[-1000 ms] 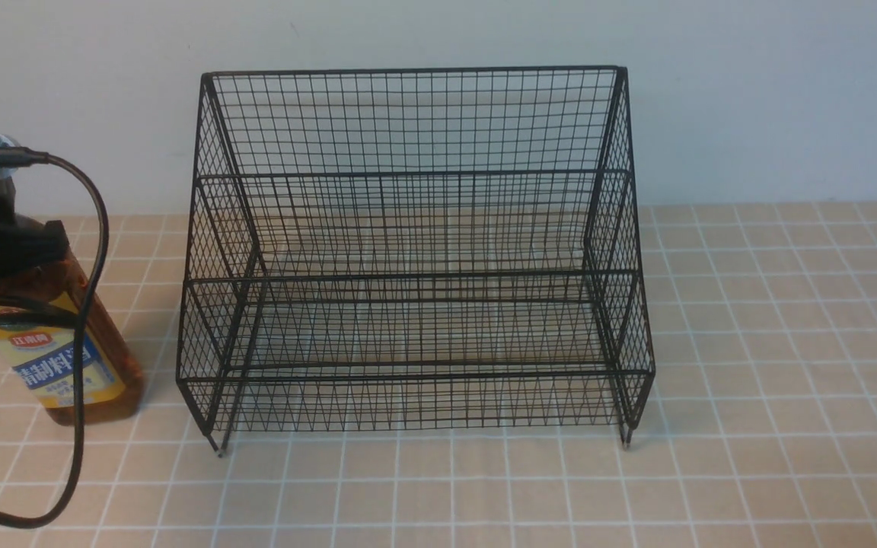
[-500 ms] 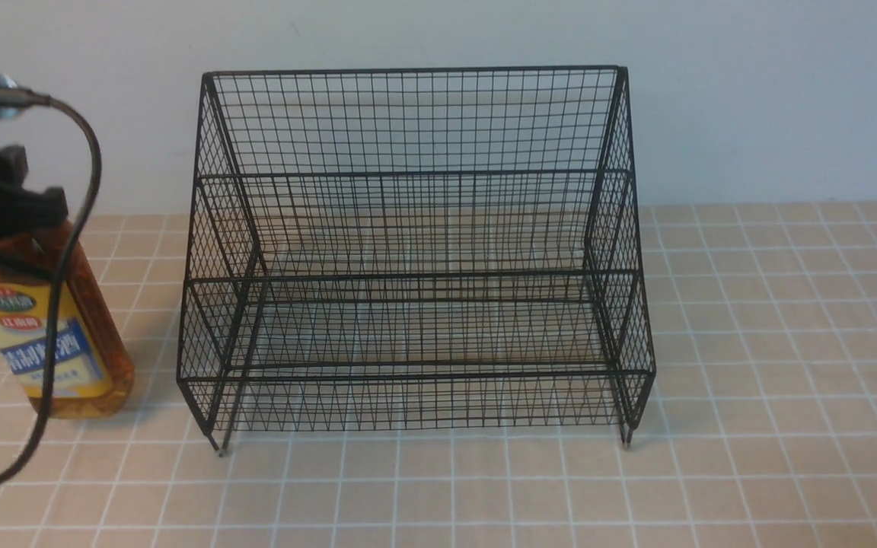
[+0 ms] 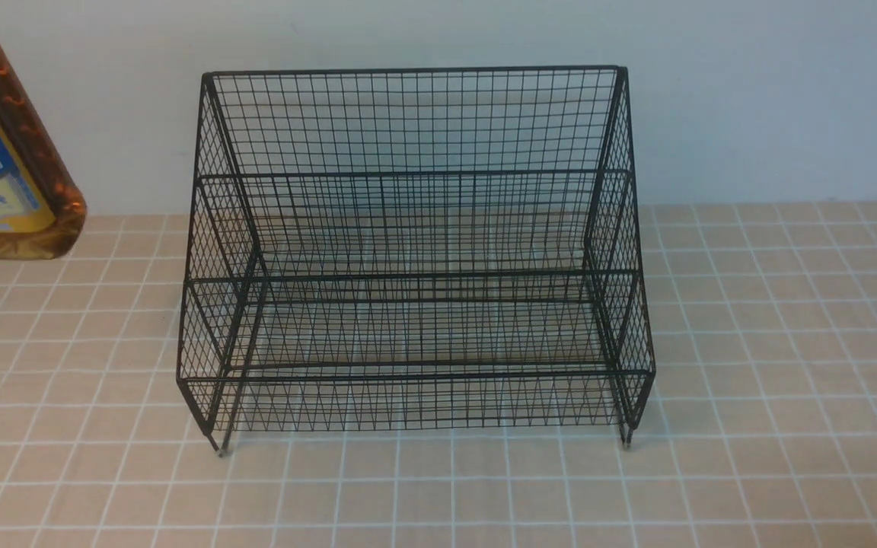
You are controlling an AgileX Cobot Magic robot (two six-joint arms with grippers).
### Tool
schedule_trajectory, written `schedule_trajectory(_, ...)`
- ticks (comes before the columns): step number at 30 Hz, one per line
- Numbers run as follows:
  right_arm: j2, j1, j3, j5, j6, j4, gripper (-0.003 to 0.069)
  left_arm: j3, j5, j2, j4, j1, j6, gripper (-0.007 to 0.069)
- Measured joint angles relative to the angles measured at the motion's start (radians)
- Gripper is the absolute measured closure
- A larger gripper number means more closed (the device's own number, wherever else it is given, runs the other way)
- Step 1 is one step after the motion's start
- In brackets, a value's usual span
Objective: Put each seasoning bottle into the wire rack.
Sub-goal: Use the left arm to put the condiment bottle back on the shelf
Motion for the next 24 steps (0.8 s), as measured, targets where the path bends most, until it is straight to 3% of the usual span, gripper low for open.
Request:
schedule_trajectory(8,0.0,0.0,0.0,0.0,0.0,0.0,0.0674,-0.078,0.081,0.001,-0.005,-0.15,-0.003,0.0314)
schedule_trajectory(12,0.0,0.0,0.0,0.0,0.0,0.0,0.0674,-0.085,0.066,0.033,-0.07,-0.23,-0.005,0.0314)
schedule_trajectory(24,0.0,0.0,0.0,0.0,0.0,0.0,0.0674,-0.085,-0.04,0.182,-0.154,-0.316,-0.001,0.0314)
